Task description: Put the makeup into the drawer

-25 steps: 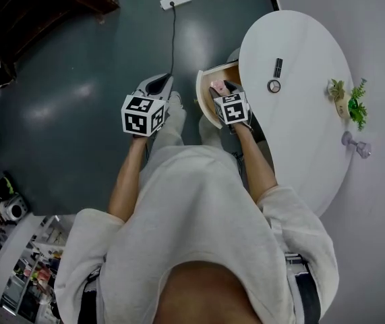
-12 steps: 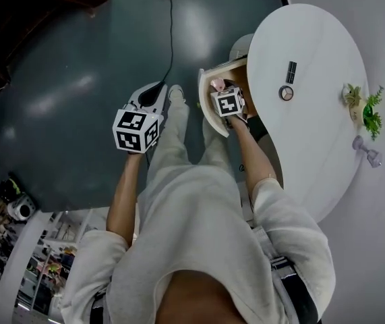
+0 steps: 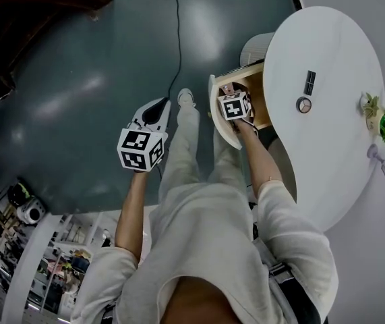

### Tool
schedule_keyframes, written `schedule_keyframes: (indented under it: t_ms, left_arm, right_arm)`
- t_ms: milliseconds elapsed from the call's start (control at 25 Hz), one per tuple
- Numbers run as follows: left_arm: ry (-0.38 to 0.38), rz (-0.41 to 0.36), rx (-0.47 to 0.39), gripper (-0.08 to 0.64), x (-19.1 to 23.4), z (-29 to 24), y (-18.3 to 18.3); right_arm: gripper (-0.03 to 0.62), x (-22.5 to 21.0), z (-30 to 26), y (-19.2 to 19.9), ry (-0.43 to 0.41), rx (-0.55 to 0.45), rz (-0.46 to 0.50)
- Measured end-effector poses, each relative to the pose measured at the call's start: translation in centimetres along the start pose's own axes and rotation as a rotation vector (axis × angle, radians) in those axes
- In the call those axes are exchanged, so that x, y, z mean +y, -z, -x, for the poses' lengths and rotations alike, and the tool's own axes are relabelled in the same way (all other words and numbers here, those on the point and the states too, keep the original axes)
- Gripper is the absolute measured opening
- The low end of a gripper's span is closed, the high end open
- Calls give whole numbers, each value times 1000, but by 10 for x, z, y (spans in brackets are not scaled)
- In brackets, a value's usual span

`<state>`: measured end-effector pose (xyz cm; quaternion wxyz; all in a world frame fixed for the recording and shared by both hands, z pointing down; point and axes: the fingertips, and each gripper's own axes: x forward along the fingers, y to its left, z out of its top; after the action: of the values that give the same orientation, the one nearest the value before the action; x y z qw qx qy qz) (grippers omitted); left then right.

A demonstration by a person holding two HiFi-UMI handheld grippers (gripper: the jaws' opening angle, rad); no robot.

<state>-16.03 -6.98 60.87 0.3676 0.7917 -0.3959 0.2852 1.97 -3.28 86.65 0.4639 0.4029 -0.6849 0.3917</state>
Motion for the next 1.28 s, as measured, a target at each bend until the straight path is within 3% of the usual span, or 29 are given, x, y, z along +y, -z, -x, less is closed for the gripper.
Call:
schedule_keyframes:
  t_ms: [200,440,680,1000,1280]
  left_arm:
    - [-3,-4,-3,12,-3,4,3]
    - [-5,-21,-33,12,-15,15,-6]
    - [8,-40,-71,12,-39,23,-18]
    - [43,-84,-110,12,-77,30,-36]
    - [78,-134,-132,12,-110,30,-53]
  right_arm:
    - [236,2,0,2,-22,-2,-7]
    - [297,-1,24,-3,-38,-29,-18]
    - [290,10,75,-15,-37,-168,-1]
    - [289,39,184,-45,-64,-370,67]
    - [279,21,283,-68,10,-552,58]
